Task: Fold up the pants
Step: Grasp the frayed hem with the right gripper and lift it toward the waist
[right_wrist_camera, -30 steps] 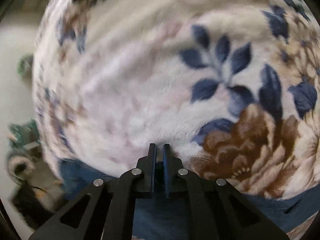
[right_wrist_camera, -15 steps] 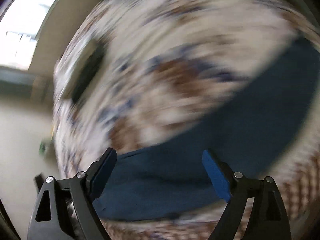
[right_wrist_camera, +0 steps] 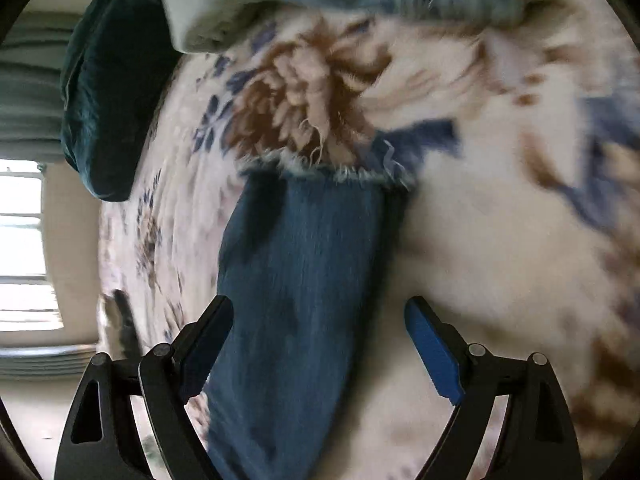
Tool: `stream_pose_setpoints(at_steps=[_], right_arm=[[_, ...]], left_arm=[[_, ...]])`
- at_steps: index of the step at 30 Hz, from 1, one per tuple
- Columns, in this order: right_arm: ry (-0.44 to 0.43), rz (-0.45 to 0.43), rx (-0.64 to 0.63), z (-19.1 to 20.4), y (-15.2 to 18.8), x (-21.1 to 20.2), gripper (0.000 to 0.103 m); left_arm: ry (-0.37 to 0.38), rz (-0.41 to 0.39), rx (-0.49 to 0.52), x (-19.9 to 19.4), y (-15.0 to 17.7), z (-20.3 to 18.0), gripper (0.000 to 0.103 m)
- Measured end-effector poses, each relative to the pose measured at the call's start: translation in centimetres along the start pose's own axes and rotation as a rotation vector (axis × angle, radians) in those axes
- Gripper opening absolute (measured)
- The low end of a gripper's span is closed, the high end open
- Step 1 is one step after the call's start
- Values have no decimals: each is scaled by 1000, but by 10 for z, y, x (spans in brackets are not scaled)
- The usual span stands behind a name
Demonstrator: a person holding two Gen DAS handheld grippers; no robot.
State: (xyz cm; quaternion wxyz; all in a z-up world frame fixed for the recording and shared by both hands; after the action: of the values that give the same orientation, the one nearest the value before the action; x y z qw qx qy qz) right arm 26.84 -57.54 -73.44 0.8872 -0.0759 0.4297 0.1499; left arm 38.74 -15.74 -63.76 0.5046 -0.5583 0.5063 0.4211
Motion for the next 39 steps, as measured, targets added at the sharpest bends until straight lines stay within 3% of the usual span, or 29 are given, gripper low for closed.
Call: stream_pose_setpoints(at_steps=[2,4,5,6,9,11,13,16,17,19,20,21,22,24,26,29,33,36,39], right_arm=[[-38,4,-37,8,-8,15,89],[-30,8,-137,29,-2,31,59],[-7,25,-189,36,1,37,16],[15,17,-215,39,1,36,9],[40,-104,-155,23,-19,13,8],[-3,-76,-64,4,-21,16,8],[-63,-41,-59,7,-17,23,9],[-167,5,0,10,-18,26,28],[-211,37,13,14,-16,35,53],[-219,46,0,18,-13,44,56],[-196,31,-26,21,-12,47,50],[-171,18,-39,24,-13,49,25],[-158,11,-32,25,-13,49,11],[-165,-51,-9,32,-14,32,8],[-138,-113,-75,50,-5,10,8],[-97,-151,-240,103,24,-15,8],[-51,-132,-493,188,99,-26,8],[-10,-79,-705,246,183,-12,8],[16,16,-888,289,284,28,8]], left_arm=[[-23,-3,-25,3,1,1,89],[-54,-11,-46,4,1,5,89],[-66,-20,-58,4,1,8,89],[-78,-29,-71,3,0,11,89],[-109,-44,-100,2,-4,25,89],[-118,-52,-116,1,-5,32,89],[-126,-53,-126,1,-6,39,89],[-124,-47,-152,1,-3,46,89],[-124,-50,-164,0,-3,50,89],[-127,-57,-174,-2,-1,54,89],[-129,-60,-178,-3,1,57,89],[-126,-64,-183,-5,3,60,89],[-125,-65,-187,-7,4,62,89],[-121,-75,-194,-12,5,68,89],[-122,-84,-196,-19,7,76,89],[-108,-94,-211,-31,8,92,89],[-92,-115,-262,-56,12,130,89],[-91,-138,-322,-80,17,176,89],[-106,-157,-380,-103,26,228,89]])
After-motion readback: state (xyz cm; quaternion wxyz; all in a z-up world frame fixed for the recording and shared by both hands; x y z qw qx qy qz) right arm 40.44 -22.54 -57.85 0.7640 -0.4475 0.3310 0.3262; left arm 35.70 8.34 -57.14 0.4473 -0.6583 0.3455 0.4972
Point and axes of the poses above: each gripper's, at about its wrist camera, not at the fingertips, and x roughly the way its jaws point, z to its left, y to its underside, the point moved 8 cm from there along x, roughly the way its jaws point, and after that the axes turned 1 degree about -y, right-handed, at the moved point
